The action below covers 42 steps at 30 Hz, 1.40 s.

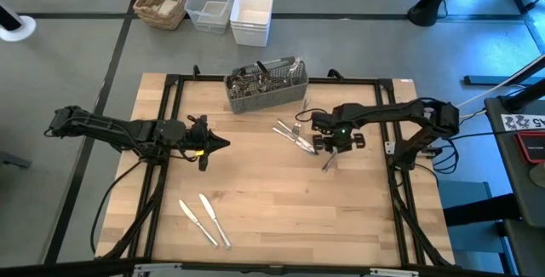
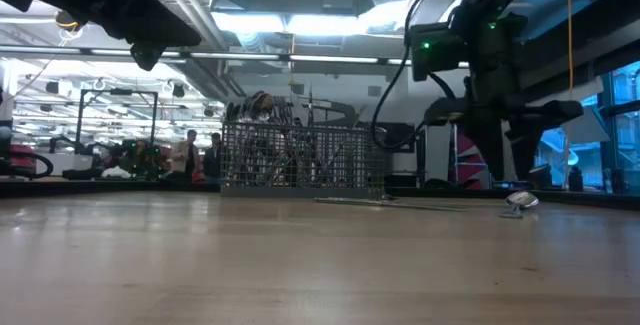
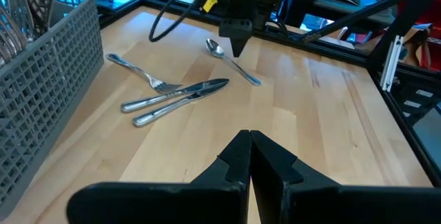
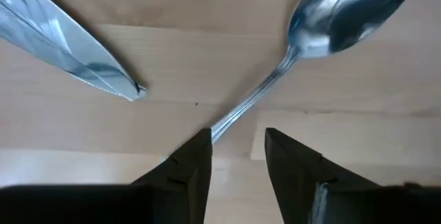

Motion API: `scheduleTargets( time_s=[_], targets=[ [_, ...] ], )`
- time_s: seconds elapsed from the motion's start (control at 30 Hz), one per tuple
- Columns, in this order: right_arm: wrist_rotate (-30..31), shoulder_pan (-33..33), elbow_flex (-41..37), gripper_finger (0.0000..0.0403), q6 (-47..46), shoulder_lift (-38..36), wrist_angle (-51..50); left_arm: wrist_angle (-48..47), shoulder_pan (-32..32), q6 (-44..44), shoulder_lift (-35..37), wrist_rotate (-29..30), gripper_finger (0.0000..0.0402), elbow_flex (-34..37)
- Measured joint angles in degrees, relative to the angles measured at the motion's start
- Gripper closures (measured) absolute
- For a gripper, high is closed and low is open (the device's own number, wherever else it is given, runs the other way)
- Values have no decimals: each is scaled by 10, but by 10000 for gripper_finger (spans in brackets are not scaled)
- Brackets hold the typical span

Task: Sort silverware
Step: Put the silver spoon into the silverware rack

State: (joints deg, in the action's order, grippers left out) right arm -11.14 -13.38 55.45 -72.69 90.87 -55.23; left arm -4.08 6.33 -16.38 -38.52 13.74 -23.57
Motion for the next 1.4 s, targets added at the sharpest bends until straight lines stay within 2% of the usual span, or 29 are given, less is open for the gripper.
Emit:
scheduleTargets(
  time_s=[0.2,0.43,0.77,1.07,1.2,1.4],
  targets=[
    [29,30,-34,267,-112,0,13,0,0,23,0,0,400,0],
    [39,33,-97,267,-171,-1,177,0,0,29,0,0,400,0],
    [95,33,-97,267,-209,-1,146,-1,0,31,0,0,400,0],
    [109,33,-97,268,-218,0,149,-1,0,30,0,0,400,0],
    [126,33,-97,285,-227,0,147,-1,0,31,0,0,400,0],
    [167,34,-98,342,-223,3,145,-1,0,48,0,0,400,0]
  ],
)
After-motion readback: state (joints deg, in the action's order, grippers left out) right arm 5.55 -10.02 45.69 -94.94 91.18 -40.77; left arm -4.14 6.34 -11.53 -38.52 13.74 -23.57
